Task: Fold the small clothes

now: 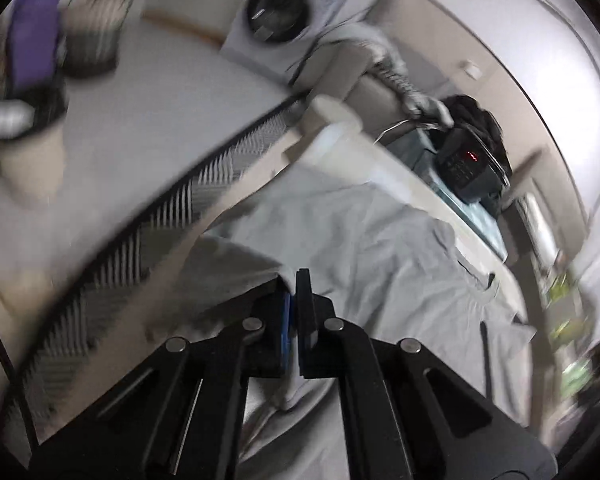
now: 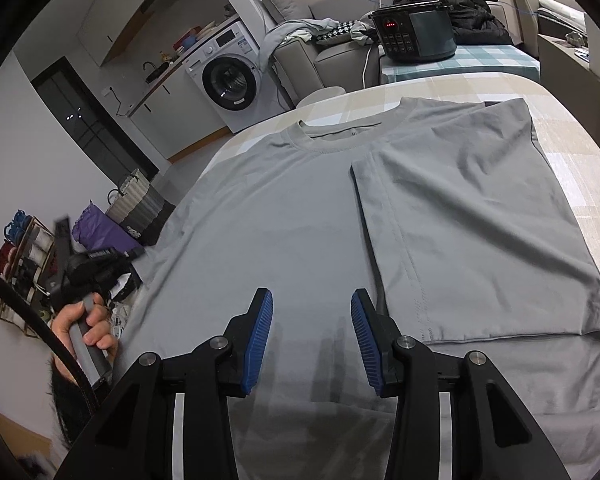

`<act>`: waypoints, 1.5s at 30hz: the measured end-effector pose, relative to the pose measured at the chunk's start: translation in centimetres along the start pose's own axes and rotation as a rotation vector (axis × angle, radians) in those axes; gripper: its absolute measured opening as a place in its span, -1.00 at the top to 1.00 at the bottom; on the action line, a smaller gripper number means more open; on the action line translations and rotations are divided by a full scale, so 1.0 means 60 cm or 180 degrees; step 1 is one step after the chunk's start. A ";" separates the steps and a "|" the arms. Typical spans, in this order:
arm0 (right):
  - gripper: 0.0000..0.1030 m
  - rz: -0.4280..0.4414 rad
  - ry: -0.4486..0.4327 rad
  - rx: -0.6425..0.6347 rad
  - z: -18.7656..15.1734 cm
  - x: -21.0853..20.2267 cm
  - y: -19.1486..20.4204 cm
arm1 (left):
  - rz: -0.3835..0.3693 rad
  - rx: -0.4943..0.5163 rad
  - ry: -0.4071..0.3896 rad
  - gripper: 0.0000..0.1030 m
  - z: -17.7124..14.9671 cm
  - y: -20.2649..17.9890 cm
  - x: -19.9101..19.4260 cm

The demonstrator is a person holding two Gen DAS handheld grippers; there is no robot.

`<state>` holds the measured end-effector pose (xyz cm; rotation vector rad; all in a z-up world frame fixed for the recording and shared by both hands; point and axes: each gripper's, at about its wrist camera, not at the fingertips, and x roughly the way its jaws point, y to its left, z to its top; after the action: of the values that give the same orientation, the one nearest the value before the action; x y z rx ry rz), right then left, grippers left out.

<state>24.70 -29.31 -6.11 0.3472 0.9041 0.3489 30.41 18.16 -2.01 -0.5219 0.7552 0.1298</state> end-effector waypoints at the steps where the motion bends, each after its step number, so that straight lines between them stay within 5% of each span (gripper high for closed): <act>1: 0.18 0.0001 0.0007 0.0005 -0.001 0.000 -0.003 | 0.0009 0.0266 -0.0111 1.00 0.002 -0.033 -0.010; 5: 0.18 -0.0007 0.0005 0.0012 0.000 0.000 -0.007 | -0.0199 0.1153 -0.0188 1.00 -0.027 -0.160 -0.041; 9: 0.18 -0.0007 -0.0014 0.0027 0.001 -0.003 -0.007 | -0.0644 0.1552 0.0354 0.96 -0.094 -0.231 -0.020; 13: 0.18 -0.0028 0.0012 -0.0089 0.007 -0.002 0.003 | -0.1114 0.1278 0.0794 0.63 -0.135 -0.196 -0.014; 17: 0.18 0.0002 0.0029 -0.0273 0.016 0.007 0.030 | -0.1253 0.0928 0.0702 -0.02 -0.140 -0.130 -0.048; 19: 0.18 0.0035 0.0055 -0.0340 0.022 0.018 0.048 | -0.1194 0.0659 0.0548 -0.17 -0.135 -0.077 -0.069; 26: 0.18 0.0338 0.0249 -0.0818 0.033 0.074 0.156 | -0.1021 -0.0321 0.0515 -0.17 -0.109 0.066 -0.038; 29: 0.18 0.0415 0.0409 -0.1063 0.032 0.107 0.209 | -0.0965 -0.0373 0.0424 -0.17 -0.111 0.085 -0.039; 34: 0.18 0.0703 0.0670 -0.0909 0.033 0.170 0.254 | -0.0849 -0.0317 0.0347 -0.17 -0.117 0.105 -0.048; 39: 0.21 0.0924 0.0921 -0.0344 0.038 0.243 0.252 | -0.0801 -0.0359 0.0337 -0.17 -0.115 0.109 -0.048; 42: 0.79 0.1063 0.0869 -0.0164 0.039 0.259 0.251 | -0.0786 -0.0395 0.0340 -0.17 -0.112 0.114 -0.049; 45: 0.90 0.1342 0.0515 -0.0027 0.057 0.231 0.252 | -0.0921 -0.0502 0.0396 -0.17 -0.107 0.121 -0.052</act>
<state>33.14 -10.37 -7.26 0.5084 0.9850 0.7774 22.00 21.48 -6.72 -0.7892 0.7858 -0.1142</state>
